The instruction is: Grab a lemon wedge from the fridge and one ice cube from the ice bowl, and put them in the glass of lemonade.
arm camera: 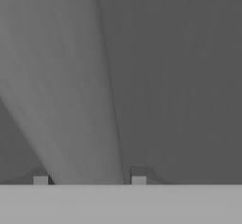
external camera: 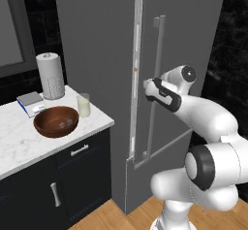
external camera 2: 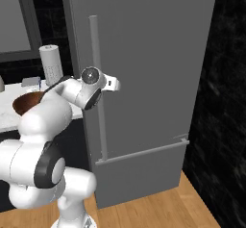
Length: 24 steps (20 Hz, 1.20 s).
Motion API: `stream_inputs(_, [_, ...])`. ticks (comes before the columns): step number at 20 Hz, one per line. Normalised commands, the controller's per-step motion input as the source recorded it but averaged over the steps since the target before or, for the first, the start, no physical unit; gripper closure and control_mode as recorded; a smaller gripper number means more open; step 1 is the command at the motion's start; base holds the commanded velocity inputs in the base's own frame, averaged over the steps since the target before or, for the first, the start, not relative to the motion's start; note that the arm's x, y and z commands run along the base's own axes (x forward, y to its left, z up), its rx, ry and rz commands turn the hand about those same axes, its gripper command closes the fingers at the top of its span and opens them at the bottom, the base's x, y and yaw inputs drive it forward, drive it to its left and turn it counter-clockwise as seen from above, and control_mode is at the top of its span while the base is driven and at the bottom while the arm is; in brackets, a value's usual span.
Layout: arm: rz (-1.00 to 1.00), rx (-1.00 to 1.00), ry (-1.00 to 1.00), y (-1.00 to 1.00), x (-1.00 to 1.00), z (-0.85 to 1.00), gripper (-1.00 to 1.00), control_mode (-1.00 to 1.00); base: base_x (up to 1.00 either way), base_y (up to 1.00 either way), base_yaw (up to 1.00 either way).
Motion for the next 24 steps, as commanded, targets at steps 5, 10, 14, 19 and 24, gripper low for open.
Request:
stream_inputs(5, [0.00,0.02,0.00,-1.00,-0.44,0.01,1.00,-1.00,0.00,0.00,0.00])
stream_inputs(10, [0.00,0.01,0.00,-1.00,-0.48,0.01,1.00,-1.00,0.00,0.00,0.00])
stream_inputs(14, [-0.01,0.00,0.00,-1.00,-0.27,0.04,1.00,-1.00,0.00,0.00,0.00])
stream_inputs(19, [-0.06,0.00,0.04,-1.00,-0.03,0.10,1.00,-1.00,0.00,0.00,0.00])
stream_inputs(24, [-0.14,0.00,0.03,-1.00,-0.03,0.03,1.00,-1.00,0.00,0.00,0.00])
